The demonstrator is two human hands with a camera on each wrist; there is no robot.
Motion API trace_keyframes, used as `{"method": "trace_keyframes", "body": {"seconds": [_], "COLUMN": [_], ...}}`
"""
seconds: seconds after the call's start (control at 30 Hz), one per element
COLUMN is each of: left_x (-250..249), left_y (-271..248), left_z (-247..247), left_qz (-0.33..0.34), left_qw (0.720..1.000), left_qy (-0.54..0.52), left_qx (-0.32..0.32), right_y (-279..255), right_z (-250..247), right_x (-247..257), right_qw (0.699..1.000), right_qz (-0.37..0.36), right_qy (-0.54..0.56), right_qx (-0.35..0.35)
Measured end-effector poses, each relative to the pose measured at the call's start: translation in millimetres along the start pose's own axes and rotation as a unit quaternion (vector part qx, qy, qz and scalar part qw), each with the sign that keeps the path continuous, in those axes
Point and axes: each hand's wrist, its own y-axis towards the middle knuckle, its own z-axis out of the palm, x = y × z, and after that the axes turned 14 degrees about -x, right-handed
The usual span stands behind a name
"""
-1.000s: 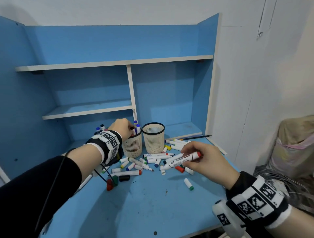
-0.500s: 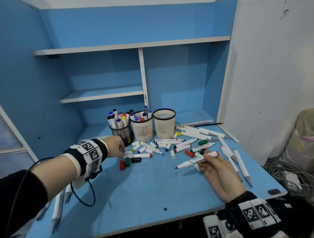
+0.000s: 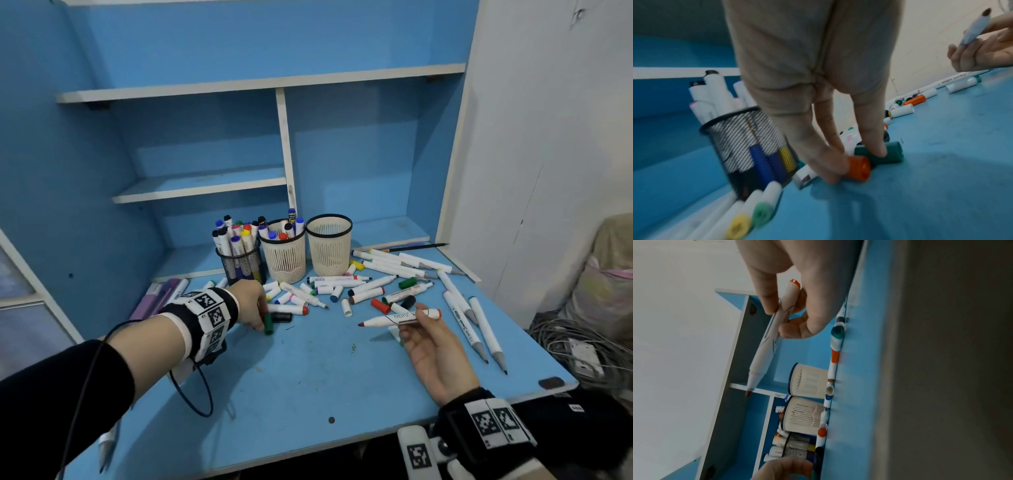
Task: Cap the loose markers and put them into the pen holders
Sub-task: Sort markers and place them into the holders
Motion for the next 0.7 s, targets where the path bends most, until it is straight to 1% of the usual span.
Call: {"method": "trace_keyframes", "body": {"seconds": [0.1,0.17,0.27,0.4,0.53,0.7], "left_x": [-20,-38,-71,-120,-155,-173], "left_y": [4,7,12,19,27,30], "left_z": [-7,-12,-14,-17,-12,-5], "left_qz": [0.030,0.059,0.126,0.191,0.234,0.260], "left_qw": [0.998,0.995,0.990,0.978,0.970,0.965], "left_qy": [0.031,0.011,-0.047,-0.074,-0.053,-0.004], "left_qx": [-0.054,-0.075,-0.054,-0.035,-0.024,-0.016], "right_y": [6,8,10,9,8,9], "right_z": [-5,-7,-8,-8,-8,-9], "right_x": [4,6,7,7,9,9], "right_qw": [1.000,0.999,0.999,0.998,0.997,0.996], "right_qz": [-0.024,-0.036,-0.046,-0.059,-0.063,-0.061], "right_qy": [0.005,0.009,0.006,0.004,0.024,0.036], "right_qx": [-0.019,-0.022,-0.022,-0.029,-0.041,-0.052]}}
